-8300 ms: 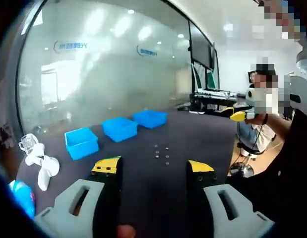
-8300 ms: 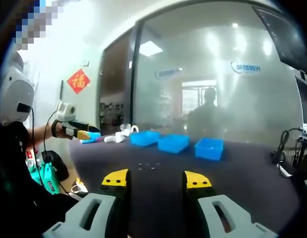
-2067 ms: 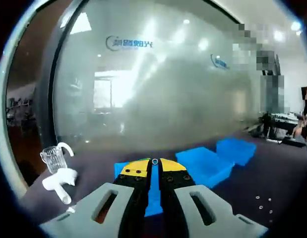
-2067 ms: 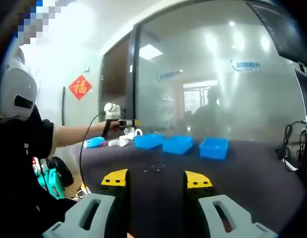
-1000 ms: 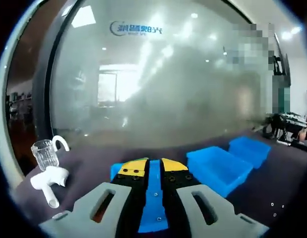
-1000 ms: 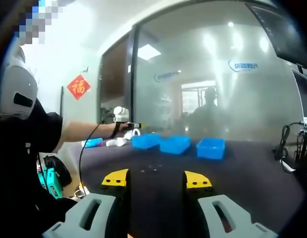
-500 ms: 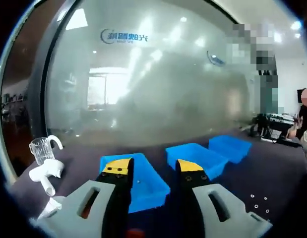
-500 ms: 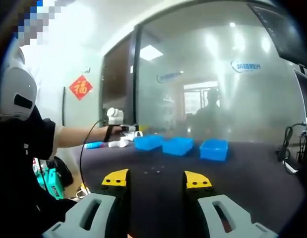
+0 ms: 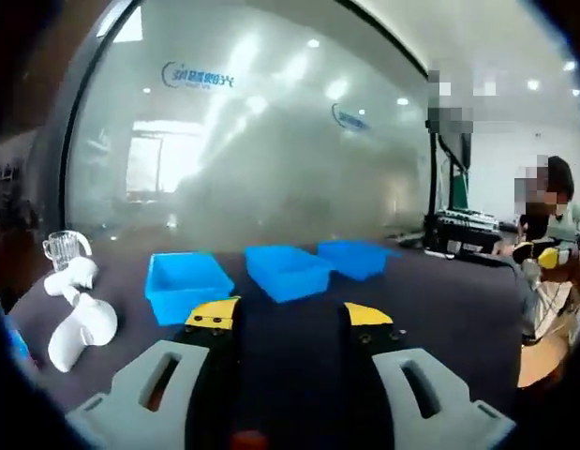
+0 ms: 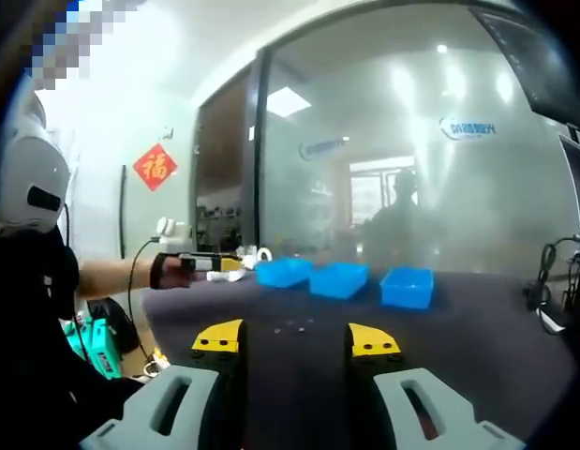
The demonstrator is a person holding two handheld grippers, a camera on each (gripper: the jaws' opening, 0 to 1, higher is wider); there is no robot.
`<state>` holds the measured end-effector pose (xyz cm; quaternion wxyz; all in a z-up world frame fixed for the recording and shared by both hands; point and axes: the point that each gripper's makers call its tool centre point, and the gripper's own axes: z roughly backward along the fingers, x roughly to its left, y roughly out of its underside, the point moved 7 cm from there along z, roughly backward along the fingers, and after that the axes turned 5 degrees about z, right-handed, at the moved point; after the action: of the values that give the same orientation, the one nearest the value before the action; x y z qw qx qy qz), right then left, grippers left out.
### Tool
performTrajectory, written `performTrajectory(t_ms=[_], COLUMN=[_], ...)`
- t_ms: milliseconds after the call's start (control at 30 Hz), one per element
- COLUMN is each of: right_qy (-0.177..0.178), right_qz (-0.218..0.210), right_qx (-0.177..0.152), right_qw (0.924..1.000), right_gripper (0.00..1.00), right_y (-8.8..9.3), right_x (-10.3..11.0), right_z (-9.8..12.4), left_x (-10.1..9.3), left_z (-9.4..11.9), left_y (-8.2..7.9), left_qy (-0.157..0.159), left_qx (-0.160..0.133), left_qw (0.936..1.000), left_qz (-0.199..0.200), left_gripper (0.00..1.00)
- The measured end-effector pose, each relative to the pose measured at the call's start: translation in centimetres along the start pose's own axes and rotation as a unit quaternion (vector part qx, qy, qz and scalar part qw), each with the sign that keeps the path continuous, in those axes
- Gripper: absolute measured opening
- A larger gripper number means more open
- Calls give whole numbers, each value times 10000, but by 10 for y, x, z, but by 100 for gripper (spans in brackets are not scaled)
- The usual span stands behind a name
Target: Sort the screws, nuts, and washers into the corresponding bins
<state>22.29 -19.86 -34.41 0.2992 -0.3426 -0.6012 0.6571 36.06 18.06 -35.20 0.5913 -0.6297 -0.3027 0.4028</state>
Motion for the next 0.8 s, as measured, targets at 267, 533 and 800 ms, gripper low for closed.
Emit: performTrajectory(t_ms=[267,533,800], right_qy=[-74,-65,-28], right_qz=[38,47,82], right_qx=[16,98,243], right_qw=[10000,9999,9997], right_gripper=[37,37,37], right_y=[-1,2,7], right_x=[3,3,2], right_z=[-6,-7,-5], left_x=[-15,-26,-34], left_z=[51,88,98], left_y=[3,3,1], left_qy=[398,730,805], left_qx=[-104,51,55], left_qw=[9989,9971,9963], left_qz=[207,-209,-295], left_gripper=[41,41,41])
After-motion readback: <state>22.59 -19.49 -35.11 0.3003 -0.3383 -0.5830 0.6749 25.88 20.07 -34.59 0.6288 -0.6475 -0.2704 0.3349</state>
